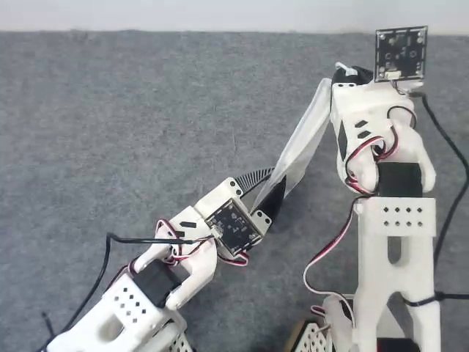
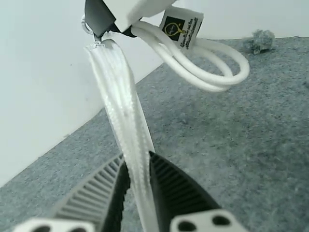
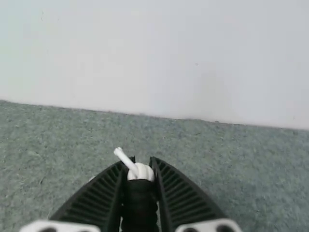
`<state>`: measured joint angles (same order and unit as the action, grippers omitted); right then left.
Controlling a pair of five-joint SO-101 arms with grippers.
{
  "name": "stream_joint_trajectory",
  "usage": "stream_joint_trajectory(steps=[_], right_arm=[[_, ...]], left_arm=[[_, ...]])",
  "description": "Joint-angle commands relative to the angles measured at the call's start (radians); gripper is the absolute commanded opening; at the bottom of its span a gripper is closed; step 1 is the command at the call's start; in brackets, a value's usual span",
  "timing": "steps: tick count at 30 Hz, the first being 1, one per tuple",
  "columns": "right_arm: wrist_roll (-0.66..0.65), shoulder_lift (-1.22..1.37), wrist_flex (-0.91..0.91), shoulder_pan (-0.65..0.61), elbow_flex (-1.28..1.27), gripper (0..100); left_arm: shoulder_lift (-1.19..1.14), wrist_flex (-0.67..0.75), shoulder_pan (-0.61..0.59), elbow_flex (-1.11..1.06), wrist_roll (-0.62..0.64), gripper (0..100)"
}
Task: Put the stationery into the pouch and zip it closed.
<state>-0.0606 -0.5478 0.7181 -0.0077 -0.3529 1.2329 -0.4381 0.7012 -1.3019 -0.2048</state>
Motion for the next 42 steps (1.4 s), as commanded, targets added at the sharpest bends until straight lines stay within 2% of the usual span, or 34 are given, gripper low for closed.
stream_joint_trajectory(steps=[1,6,10,16,25,30,34,42], right_arm=[[0.011,0.054,0.008,0.022,0.069,0.9],[0.018,0.054,0.101,-0.021,0.068,0.9],[0.017,0.054,0.163,-0.074,0.068,0.9],[0.014,0.054,0.163,-0.124,0.028,0.9],[0.011,0.054,0.163,-0.223,-0.046,0.9],[0.006,0.054,0.160,-0.282,-0.101,0.9],[-0.054,0.054,0.107,-0.297,-0.178,0.9],[-0.060,0.054,-0.008,-0.298,-0.307,0.9]], left_arm=[[0.020,-0.018,0.005,0.028,-0.015,1],[0.020,-0.017,0.005,0.030,-0.009,2],[0.020,-0.020,-0.020,0.030,0.037,9],[0.020,-0.029,-0.186,0.087,0.215,17],[0.020,-0.152,-0.419,0.209,0.476,18],[0.021,-0.155,-0.516,0.219,0.497,18],[0.021,-0.153,-0.568,0.219,0.499,18],[0.021,-0.155,-0.594,0.214,0.496,18]])
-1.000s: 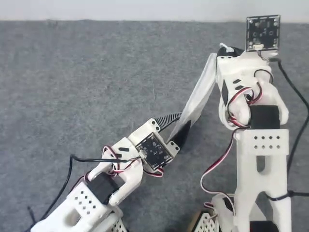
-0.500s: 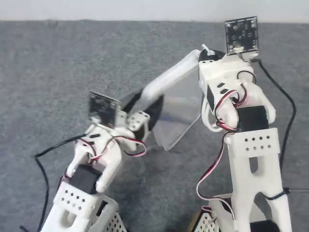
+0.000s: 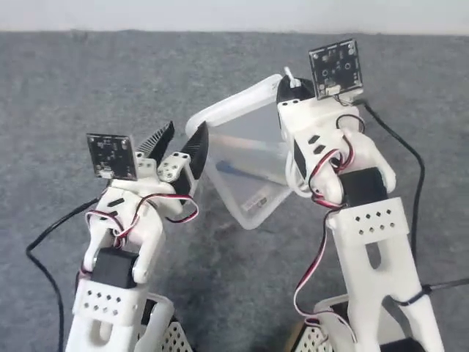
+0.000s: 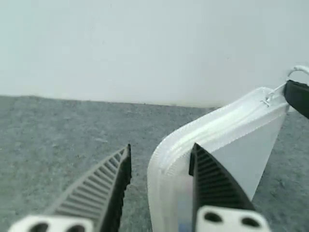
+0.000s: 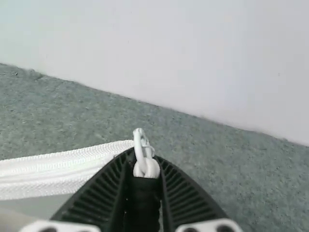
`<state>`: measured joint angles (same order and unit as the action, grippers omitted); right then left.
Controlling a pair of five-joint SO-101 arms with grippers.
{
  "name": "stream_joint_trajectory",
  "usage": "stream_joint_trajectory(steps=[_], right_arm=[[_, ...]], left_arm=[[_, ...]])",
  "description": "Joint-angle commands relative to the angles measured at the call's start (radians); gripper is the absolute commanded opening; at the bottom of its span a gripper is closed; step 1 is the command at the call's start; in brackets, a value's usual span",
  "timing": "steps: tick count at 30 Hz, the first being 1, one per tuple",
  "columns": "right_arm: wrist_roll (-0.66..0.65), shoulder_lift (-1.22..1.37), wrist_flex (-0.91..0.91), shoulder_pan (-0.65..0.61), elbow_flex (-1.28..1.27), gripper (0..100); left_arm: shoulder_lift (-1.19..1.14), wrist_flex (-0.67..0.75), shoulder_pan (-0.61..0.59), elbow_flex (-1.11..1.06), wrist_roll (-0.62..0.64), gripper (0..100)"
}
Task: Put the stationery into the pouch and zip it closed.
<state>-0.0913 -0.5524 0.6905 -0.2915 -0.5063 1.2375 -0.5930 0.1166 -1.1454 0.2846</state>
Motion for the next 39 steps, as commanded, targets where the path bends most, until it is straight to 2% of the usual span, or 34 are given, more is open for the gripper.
stream_joint_trajectory(steps=[1,7,14,20,23,35,39], right_arm=[[-0.029,0.059,0.022,-0.016,-0.155,0.9],[-0.029,0.059,-0.004,-0.071,-0.206,0.9],[-0.029,0.059,-0.019,-0.091,-0.232,2.4],[-0.026,0.059,-0.008,-0.093,-0.236,20.6],[-0.028,0.059,0.013,-0.093,-0.236,25.8],[-0.029,0.058,0.016,-0.093,-0.236,25.7],[-0.029,0.058,0.016,-0.093,-0.236,25.7]], left_arm=[[0.017,0.000,-0.009,0.058,0.006,18],[0.017,0.003,-0.058,0.048,0.005,18],[0.017,0.003,-0.061,0.047,0.005,18],[0.017,0.003,-0.063,0.047,0.005,18],[0.017,0.003,-0.064,0.047,0.006,18],[0.017,0.005,-0.126,0.051,0.012,18],[0.017,0.038,-0.199,0.053,0.110,18]])
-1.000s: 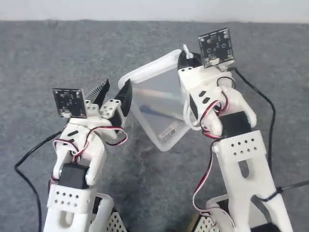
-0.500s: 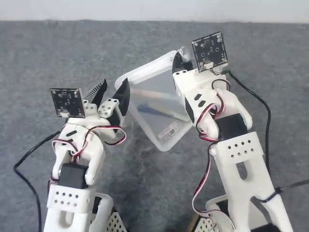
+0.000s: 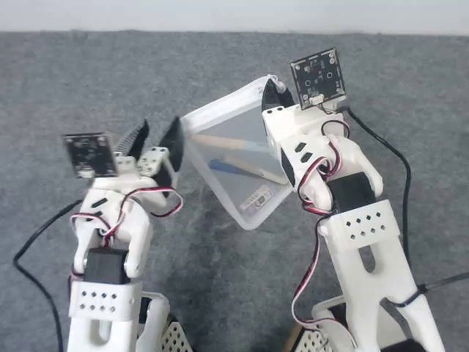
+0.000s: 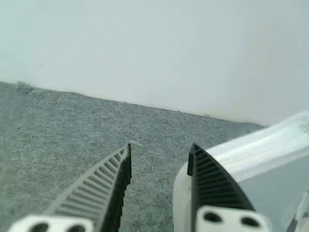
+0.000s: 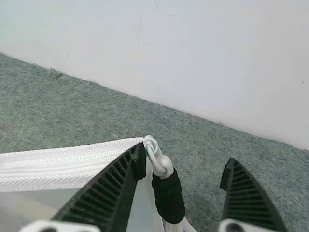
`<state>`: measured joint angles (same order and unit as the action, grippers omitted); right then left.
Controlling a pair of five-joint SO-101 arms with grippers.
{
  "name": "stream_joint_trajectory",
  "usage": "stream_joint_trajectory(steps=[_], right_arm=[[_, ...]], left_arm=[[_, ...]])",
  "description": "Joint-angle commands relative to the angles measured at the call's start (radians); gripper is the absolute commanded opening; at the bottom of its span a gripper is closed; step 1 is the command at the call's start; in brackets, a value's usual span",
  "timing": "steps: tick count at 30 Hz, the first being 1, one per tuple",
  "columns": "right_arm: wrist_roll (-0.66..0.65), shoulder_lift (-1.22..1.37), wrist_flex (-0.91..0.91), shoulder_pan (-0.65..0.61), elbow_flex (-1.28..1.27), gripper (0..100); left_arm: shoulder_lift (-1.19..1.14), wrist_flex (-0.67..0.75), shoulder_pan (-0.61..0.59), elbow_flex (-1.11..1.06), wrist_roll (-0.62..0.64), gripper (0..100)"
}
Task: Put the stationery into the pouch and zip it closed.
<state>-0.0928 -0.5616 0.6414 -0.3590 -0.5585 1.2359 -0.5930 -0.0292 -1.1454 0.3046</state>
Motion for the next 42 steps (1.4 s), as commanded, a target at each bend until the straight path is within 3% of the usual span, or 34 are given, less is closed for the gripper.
stream_joint_trajectory(steps=[1,16,25,42], right_arm=[[-0.028,0.067,0.065,-0.025,-0.184,25.7],[-0.029,0.067,0.061,-0.019,-0.184,25.7],[-0.029,0.054,0.065,-0.018,-0.184,25.7],[-0.035,-0.538,0.104,-0.024,-0.279,25.8]], left_arm=[[0.018,0.046,-0.075,0.051,0.112,18],[0.018,0.098,-0.264,0.053,0.295,18],[0.017,0.110,-0.296,0.053,0.304,18],[0.017,0.112,-0.301,0.059,0.301,18]])
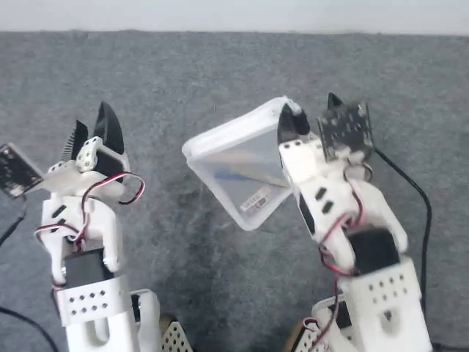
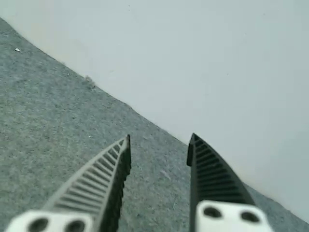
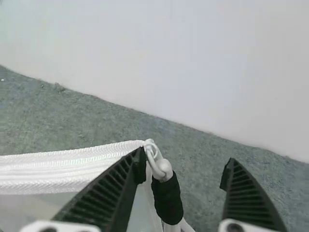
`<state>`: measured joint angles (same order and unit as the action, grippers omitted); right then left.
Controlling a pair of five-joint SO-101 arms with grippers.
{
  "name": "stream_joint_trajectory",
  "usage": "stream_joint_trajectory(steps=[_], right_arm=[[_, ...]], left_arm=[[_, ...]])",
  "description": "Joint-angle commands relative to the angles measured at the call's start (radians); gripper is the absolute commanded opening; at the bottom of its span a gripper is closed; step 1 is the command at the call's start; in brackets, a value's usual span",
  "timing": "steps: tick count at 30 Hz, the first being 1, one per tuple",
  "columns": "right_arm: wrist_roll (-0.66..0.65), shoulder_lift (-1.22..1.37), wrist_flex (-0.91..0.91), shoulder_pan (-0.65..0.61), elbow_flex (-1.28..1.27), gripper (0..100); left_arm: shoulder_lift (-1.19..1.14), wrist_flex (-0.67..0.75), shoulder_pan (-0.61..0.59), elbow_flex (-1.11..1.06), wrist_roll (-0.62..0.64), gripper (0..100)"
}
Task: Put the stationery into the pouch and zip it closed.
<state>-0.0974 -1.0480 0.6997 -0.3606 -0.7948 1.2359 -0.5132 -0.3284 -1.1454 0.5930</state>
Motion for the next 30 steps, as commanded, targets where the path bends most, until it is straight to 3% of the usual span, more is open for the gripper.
stream_joint_trajectory(steps=[1,7,13,21,30], right_arm=[[-0.055,-0.085,0.041,-0.024,-0.040,25.9],[-0.209,-0.147,0.128,-0.082,0.064,27.3],[-0.207,-0.041,0.286,-0.114,0.155,39.3],[-0.204,0.122,0.297,-0.147,0.190,38.8],[-0.107,0.314,0.297,-0.246,0.249,38.8]], left_arm=[[0.017,0.032,-0.002,0.059,0.011,18],[0.017,0.028,-0.002,0.053,0.011,18],[0.017,0.029,-0.002,0.041,0.011,18],[0.017,0.031,-0.002,0.036,0.011,18],[0.017,0.032,0.005,0.019,0.011,18]])
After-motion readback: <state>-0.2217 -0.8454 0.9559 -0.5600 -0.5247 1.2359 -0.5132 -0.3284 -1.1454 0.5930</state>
